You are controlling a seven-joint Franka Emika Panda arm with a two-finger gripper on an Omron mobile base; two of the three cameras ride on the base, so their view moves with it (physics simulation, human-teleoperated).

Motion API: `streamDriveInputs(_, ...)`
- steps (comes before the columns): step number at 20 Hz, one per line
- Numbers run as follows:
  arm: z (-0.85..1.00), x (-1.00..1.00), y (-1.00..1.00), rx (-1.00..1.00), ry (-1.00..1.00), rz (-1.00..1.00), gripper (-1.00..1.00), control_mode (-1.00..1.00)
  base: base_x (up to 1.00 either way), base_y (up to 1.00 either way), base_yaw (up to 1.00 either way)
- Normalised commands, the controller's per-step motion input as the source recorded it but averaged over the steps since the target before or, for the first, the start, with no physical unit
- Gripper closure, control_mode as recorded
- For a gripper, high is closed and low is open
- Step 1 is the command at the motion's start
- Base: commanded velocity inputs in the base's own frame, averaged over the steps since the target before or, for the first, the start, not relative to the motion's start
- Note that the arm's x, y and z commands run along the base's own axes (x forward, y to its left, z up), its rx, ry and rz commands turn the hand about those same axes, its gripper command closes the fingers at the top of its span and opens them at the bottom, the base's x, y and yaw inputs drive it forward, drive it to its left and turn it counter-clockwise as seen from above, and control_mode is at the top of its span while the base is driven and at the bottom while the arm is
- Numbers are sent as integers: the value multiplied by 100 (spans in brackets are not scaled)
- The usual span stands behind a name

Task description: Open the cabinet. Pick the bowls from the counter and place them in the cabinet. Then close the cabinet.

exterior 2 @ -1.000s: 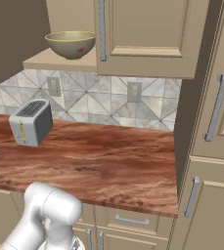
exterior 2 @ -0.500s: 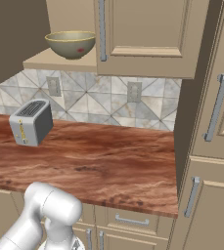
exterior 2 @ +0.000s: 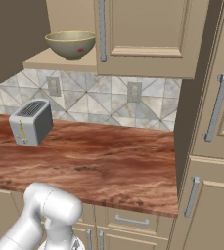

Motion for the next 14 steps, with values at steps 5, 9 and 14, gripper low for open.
streamDriveInputs(5, -10, 34, -30, 1, 1, -2, -100, -100, 0, 0, 0)
streamDriveInputs(9, -14, 4, -2, -1, 0, -8, -100, -100, 0, 0, 0)
streamDriveInputs(14, -10, -3, -17, -15, -1, -1, -100, -100, 0, 0, 0)
